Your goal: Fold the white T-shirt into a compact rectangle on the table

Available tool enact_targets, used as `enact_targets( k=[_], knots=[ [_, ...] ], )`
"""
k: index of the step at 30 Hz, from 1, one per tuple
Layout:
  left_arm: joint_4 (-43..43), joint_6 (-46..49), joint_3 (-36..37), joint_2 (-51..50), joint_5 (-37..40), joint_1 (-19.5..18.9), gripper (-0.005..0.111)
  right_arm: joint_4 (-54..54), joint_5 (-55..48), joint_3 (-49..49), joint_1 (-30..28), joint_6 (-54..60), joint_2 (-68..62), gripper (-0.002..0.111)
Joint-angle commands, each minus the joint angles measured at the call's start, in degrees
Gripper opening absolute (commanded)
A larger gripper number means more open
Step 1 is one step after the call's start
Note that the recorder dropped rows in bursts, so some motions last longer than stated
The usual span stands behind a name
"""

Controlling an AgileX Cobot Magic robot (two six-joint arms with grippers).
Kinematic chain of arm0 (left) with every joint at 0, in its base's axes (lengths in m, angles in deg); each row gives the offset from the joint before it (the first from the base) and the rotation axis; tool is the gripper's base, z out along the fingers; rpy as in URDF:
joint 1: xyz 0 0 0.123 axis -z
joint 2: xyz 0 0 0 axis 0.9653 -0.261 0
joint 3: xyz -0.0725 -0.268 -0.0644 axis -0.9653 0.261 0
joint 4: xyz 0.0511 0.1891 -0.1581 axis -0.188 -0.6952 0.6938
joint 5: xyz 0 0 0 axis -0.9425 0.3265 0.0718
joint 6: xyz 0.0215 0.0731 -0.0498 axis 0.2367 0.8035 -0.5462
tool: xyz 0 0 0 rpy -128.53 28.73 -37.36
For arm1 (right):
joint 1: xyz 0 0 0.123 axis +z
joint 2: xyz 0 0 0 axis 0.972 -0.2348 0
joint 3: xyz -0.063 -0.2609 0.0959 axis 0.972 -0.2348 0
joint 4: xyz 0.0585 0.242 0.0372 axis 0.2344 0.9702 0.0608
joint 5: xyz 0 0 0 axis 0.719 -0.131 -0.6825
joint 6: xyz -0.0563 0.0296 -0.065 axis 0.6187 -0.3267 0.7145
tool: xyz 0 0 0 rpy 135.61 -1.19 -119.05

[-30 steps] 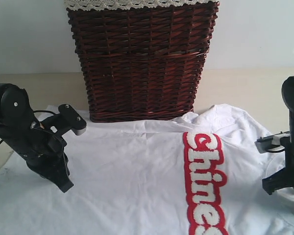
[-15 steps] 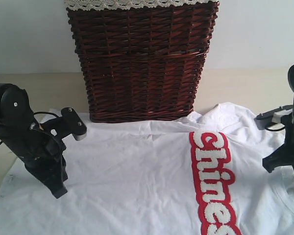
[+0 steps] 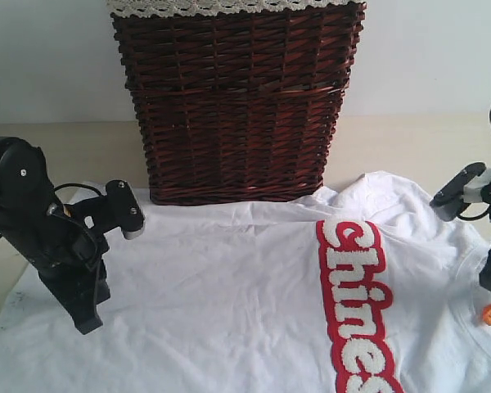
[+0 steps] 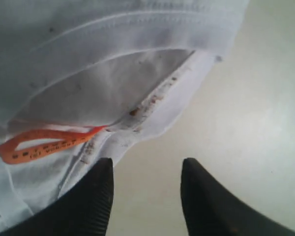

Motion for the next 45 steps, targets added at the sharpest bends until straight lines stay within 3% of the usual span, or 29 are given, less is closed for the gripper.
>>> enact_targets(
  k=[1,4,10,16,21,25,33,36,41,45],
  knots=[
    [-0.19,1.64,-0.38,0.66,-1.74,-0.14,0.0,0.6,-1.92,0.45,-0.11,14.95,1.77,0.044],
    [-0.19,2.95,-0.38,0.66,-1.84,-0.14,0.0,4.89,-1.81,0.45,-0.11,22.94,2.08,0.047],
    [-0.19,3.69,-0.38,0.66,-1.96,-0.14,0.0,10.15,-0.02,0.45,-0.11,32.03,1.3,0.072],
    [-0.19,3.69,-0.38,0.66,-1.96,-0.14,0.0,11.67,1.59,0.45,-0.11,27.22,1.3,0.072],
    [-0.08,3.69,-0.38,0.66,-1.94,-0.14,0.0,0.14,1.42,0.45,-0.11,27.37,1.3,0.072],
    [0.29,3.69,-0.38,0.66,-1.84,-0.14,0.0,-1.4,1.57,0.45,-0.11,27.02,1.3,0.072],
    [0.3,3.69,-0.38,0.66,-2.3,-0.14,0.0,0.93,10.67,0.45,-0.11,25.75,1.52,0.072],
    [0.3,3.69,-0.38,0.66,-2.43,-0.14,0.0,6.34,8.5,0.45,-0.23,35.15,1.51,0.073],
    [0.3,3.69,-0.38,0.66,-2.38,-0.14,0.0,6.32,7.85,0.45,-0.23,38.0,1.48,0.105],
    [0.3,3.69,-0.38,0.66,-1.96,-0.14,0.0,4.98,4.68,0.45,-0.74,42.68,2.53,0.105]
  ],
)
